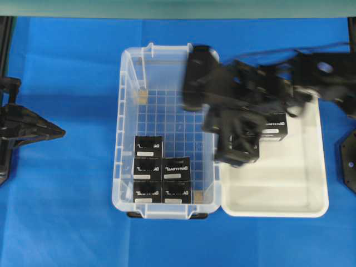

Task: Pick the box from inside the plastic case
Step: 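Move the right gripper over the black boxes in the clear case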

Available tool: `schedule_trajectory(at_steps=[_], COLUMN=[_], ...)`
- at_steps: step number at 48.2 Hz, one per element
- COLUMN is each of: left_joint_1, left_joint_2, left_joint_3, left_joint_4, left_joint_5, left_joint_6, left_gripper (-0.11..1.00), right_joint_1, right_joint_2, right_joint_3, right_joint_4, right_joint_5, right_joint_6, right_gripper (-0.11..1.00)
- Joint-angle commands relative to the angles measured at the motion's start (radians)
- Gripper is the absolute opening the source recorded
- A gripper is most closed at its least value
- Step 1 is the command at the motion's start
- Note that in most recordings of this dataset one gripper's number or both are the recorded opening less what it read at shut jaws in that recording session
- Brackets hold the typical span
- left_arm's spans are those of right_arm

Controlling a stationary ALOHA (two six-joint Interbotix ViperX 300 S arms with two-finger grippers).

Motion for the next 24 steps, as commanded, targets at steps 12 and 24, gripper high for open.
schedule_trajectory(at_steps=[12,24], left_joint_1=[0.017,0.015], left_joint_2=[-0.025,-0.028], left_joint_3=[-0.051,-0.066], left_joint_4=[0.002,0.002], left_joint_5=[0.069,0.075], left_joint_6=[0.000,-0.003], left_gripper=[-0.06,-0.06], right_joint_1=[-0.037,-0.038], right_joint_2=[0.252,0.362], right_joint_3=[-0.296,-0.362], right_joint_4=[0.006,0.049], right_joint_5=[0.224,0.227], right_joint_6=[-0.149,-0.198], right_gripper=[0.02,0.23])
